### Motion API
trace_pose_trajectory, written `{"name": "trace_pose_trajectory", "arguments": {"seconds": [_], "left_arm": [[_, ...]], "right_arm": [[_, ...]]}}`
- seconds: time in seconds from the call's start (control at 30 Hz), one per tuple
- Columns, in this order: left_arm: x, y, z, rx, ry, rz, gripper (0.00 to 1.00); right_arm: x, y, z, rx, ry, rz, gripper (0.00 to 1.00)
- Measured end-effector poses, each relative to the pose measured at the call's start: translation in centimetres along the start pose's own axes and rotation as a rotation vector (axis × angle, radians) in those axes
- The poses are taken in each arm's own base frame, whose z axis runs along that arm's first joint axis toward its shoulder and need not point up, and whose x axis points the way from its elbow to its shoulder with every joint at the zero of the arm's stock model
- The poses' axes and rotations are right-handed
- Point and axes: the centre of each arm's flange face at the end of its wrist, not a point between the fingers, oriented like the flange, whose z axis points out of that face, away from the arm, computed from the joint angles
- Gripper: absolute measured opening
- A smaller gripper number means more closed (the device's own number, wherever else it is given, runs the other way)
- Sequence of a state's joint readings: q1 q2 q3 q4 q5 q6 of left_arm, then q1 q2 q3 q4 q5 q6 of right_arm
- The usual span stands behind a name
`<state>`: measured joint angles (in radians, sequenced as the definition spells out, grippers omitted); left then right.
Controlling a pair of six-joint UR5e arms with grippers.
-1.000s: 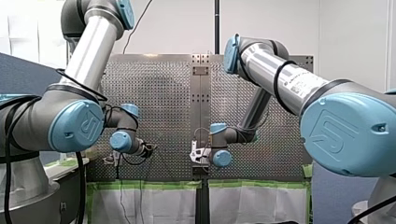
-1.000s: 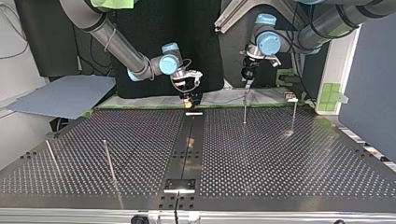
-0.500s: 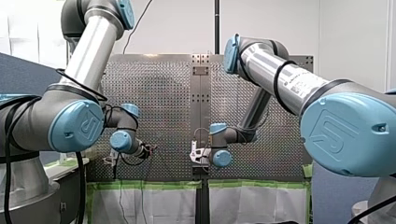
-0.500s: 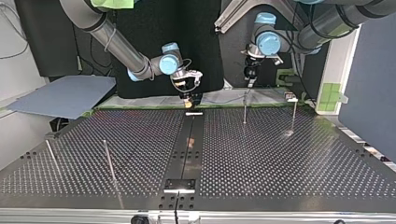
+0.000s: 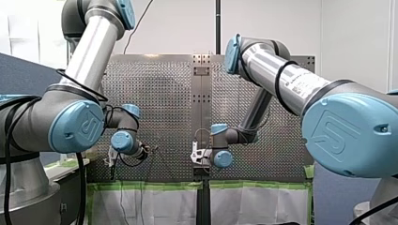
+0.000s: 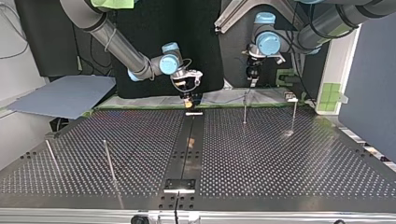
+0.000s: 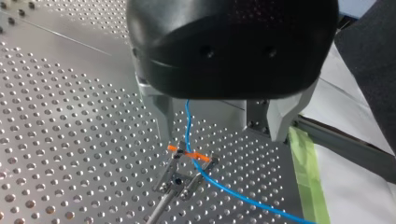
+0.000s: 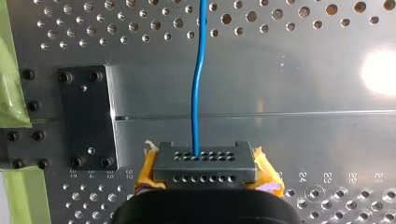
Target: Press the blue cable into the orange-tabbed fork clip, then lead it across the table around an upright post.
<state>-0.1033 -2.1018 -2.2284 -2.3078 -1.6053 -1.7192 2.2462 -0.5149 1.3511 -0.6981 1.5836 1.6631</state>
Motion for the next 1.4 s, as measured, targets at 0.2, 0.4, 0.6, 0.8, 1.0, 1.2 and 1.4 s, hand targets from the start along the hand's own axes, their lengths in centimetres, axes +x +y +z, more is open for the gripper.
{"name": "trace_pose_trajectory", "arguments": {"seconds": [0.2,0.4,0.6,0.8,1.0,1.2,1.4], "left_arm": [[0.0,-0.1,0.0,0.005,0.000,-0.017,0.99],[-0.3,-0.2,0.3,0.010,-0.006,-0.012,0.99],[-0.7,-0.7,0.7,0.016,-0.018,0.044,0.99],[-1.2,-2.2,1.2,0.044,-0.040,0.079,0.99],[-2.2,-4.6,2.0,0.066,-0.084,0.058,0.99],[-2.4,-7.1,2.9,0.072,-0.115,0.020,0.99],[-0.4,-9.5,3.6,0.089,-0.103,0.020,0.99]], "right_arm": [[0.0,0.0,0.0,0.000,0.000,-0.001,0.00],[0.0,0.0,0.0,0.001,-0.002,-0.001,0.00],[-0.2,0.0,-0.2,0.000,-0.016,-0.003,0.00],[-0.4,0.1,-0.4,-0.004,-0.042,-0.003,0.00],[-0.4,0.3,-0.4,-0.008,-0.048,-0.003,0.00],[-0.5,0.2,-0.6,-0.007,-0.058,-0.003,0.00],[-0.5,0.4,-0.5,-0.009,-0.057,-0.003,0.00]]}}
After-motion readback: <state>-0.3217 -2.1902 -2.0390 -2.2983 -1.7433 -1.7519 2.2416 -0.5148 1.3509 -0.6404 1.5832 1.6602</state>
